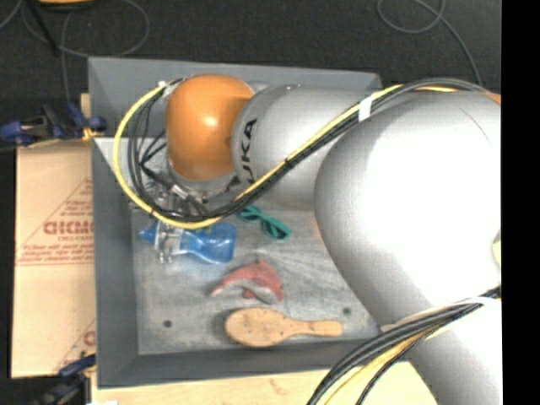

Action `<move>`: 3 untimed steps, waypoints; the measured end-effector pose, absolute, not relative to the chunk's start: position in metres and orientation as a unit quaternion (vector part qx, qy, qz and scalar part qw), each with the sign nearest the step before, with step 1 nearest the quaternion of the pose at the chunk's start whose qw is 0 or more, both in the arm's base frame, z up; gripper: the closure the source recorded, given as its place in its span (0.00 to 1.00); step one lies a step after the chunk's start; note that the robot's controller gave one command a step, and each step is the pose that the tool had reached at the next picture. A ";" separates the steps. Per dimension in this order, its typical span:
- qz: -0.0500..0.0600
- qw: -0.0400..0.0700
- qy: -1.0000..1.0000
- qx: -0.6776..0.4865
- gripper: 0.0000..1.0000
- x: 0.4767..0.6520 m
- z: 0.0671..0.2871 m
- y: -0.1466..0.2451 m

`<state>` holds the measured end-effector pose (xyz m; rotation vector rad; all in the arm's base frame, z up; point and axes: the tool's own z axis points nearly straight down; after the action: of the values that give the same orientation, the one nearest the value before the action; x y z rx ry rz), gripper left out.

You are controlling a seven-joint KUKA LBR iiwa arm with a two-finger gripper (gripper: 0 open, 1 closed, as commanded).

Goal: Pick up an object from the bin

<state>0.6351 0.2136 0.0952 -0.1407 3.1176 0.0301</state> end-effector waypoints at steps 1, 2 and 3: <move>0.010 0.010 0.999 -0.044 1.00 0.635 0.095 0.214; 0.010 0.010 0.999 -0.044 1.00 0.635 0.095 0.214; 0.010 0.010 0.999 -0.044 1.00 0.635 0.095 0.214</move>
Offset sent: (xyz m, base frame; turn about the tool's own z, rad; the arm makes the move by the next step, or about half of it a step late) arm 0.0000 0.0000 0.0000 0.0000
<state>0.6351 0.2136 0.0952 -0.1358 3.1180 0.0303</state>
